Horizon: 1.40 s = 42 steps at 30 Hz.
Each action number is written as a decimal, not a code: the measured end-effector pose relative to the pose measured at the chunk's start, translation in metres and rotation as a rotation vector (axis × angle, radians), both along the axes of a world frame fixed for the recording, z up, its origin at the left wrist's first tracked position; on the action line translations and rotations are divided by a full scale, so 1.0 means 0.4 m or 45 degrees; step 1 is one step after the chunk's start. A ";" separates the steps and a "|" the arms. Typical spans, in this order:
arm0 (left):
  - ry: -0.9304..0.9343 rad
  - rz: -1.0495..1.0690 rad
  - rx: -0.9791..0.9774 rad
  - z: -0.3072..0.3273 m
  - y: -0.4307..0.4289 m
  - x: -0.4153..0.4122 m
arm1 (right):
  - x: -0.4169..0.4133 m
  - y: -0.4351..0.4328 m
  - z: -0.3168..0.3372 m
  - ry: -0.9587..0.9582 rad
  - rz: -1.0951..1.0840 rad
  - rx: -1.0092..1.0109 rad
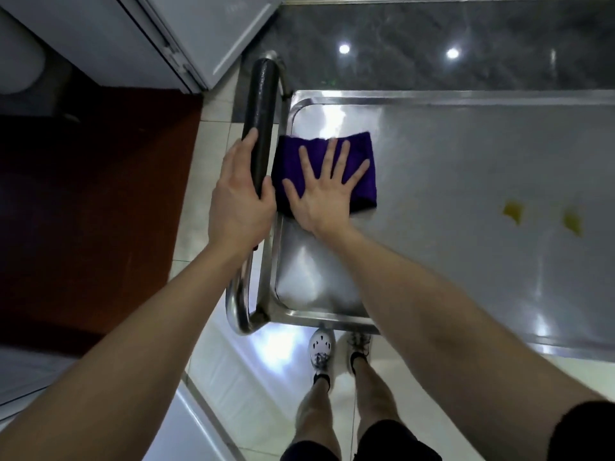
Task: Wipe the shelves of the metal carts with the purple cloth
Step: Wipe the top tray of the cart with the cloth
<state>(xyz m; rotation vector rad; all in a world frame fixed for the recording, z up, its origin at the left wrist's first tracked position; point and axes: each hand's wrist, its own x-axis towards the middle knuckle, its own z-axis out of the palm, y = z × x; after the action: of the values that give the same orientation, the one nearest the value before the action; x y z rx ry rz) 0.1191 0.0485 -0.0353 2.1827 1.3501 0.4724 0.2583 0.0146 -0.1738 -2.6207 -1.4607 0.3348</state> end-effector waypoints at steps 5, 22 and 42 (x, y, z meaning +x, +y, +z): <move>0.043 -0.015 0.016 0.018 -0.015 0.009 | -0.193 -0.283 -0.017 0.024 0.136 0.056; 0.481 -0.228 0.595 0.029 -0.018 0.015 | 0.169 -0.817 0.057 0.016 -0.145 -0.330; 1.004 -0.573 -0.270 -0.097 -0.306 0.445 | 0.431 -0.910 -0.011 -0.028 -0.126 -0.043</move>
<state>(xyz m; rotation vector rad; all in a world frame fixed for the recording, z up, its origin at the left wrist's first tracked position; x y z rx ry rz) 0.2971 -0.0739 -0.0742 2.4742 1.1068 -0.7378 0.4307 -0.3494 -0.1781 -2.7200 -1.3368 0.3233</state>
